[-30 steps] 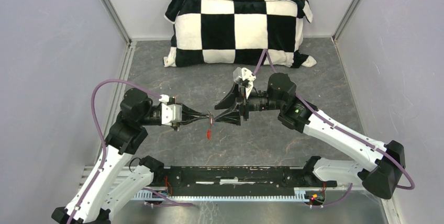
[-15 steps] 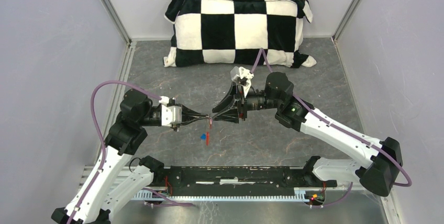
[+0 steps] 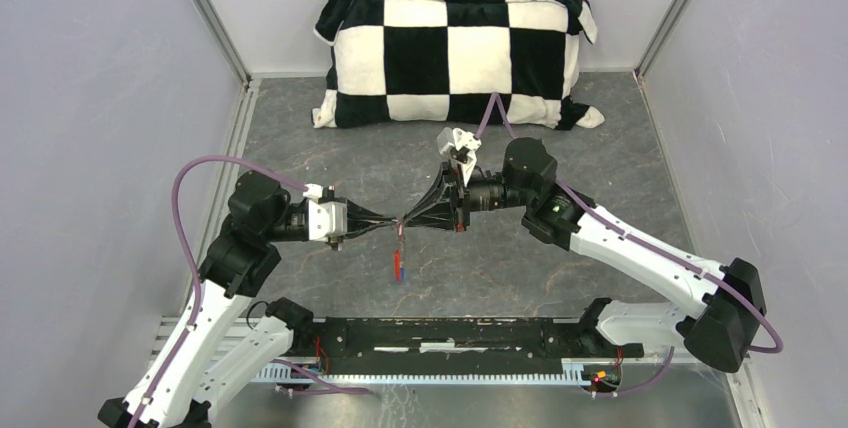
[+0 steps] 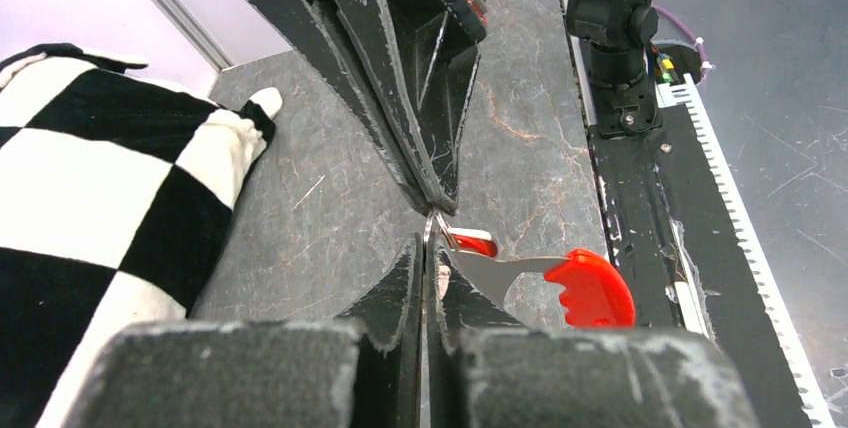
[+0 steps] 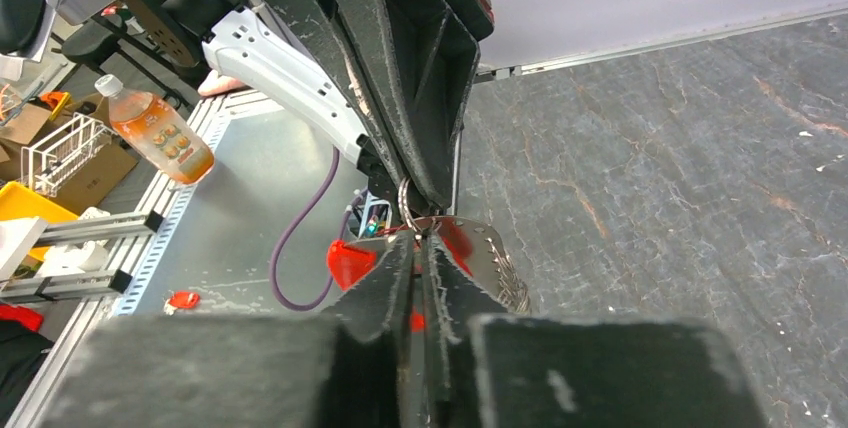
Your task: Put the keys on the keyring
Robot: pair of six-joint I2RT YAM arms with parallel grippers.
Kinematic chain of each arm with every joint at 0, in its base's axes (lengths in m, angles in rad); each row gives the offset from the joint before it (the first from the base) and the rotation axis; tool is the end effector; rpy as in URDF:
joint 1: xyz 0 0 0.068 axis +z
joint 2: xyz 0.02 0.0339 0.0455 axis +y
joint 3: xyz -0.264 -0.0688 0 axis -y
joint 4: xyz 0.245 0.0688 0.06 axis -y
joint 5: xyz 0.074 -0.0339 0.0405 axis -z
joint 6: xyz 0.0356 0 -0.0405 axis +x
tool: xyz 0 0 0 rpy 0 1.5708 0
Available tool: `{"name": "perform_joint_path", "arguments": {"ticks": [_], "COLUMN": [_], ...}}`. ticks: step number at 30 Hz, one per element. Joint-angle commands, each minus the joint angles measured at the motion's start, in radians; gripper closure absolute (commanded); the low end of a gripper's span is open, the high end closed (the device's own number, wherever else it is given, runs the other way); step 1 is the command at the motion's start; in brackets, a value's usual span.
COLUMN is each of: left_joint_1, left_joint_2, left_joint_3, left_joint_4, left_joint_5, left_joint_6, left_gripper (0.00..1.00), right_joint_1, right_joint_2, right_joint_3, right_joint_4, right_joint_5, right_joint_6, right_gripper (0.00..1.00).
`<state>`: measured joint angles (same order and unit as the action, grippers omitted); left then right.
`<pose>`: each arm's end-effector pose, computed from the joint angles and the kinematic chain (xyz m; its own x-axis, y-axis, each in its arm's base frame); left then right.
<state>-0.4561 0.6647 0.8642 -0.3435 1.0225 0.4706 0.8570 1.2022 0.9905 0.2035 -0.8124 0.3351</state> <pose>0.1052 -0.0854 0.3704 0.3331 0.0998 -0.9376 0.9389 0.0569 0.3396 0.1608 0.2252 0.3661 -0.3323 -0.0382 -0.9424 -0.9380 -0.0909 0.3345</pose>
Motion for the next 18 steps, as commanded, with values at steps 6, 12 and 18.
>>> {"name": "perform_joint_path", "arguments": {"ticks": [6,12,18], "left_joint_1": [-0.003,-0.003,-0.003], "left_joint_2": [-0.013,-0.016,-0.020], "left_joint_3": [0.006,0.003,-0.001], "left_joint_4": [0.029,0.038,0.066], "left_joint_5": [-0.006,-0.003,0.000], "left_joint_6": [0.049,0.044,0.023], "left_gripper": [0.98,0.98,0.98], "right_joint_1": [-0.003,-0.003,-0.002], "right_joint_2": [0.005,-0.003,0.006], "right_joint_3": [-0.004,-0.015,-0.033], "right_joint_4": [0.025,0.004,0.019], "right_joint_5": [-0.006,-0.002,-0.014], "right_joint_6": [-0.002,-0.011,0.002], "right_gripper": [1.00,1.00,1.00]}}
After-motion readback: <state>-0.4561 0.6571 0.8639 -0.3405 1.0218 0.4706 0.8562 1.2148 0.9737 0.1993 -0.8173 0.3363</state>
